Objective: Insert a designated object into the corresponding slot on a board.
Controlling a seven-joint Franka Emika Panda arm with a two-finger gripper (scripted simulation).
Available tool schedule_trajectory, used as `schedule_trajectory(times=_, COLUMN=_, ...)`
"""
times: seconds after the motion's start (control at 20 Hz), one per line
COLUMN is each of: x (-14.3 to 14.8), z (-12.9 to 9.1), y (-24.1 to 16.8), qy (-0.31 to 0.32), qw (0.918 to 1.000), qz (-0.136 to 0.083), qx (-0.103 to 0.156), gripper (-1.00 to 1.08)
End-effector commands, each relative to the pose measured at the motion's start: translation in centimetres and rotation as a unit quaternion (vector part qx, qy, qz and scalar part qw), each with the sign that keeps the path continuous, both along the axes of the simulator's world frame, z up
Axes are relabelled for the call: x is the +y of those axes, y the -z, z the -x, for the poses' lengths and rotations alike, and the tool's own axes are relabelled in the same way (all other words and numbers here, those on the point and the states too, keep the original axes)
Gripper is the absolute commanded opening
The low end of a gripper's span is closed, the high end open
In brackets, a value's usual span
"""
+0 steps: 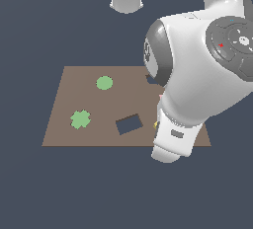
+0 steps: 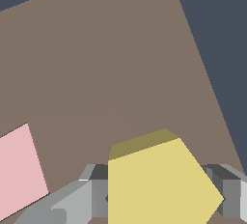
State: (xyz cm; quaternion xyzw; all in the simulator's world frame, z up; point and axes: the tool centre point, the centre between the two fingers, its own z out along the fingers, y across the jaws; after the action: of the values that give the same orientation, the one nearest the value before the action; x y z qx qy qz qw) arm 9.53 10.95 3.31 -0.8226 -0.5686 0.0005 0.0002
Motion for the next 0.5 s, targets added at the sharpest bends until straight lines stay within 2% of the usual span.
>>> schedule_trajectory(times=0.0, x=0.2, z=0.5, y=-0.1, qy=-0.013, qw=0.9999, qz=0.000, qx=0.000, gripper=-1.00)
schedule_trajectory(times=0.45, x=1.3, z=4.3, y=-0.2, qy=-0.098, qw=0.9952, qz=0.000, qx=0.000, gripper=-1.00)
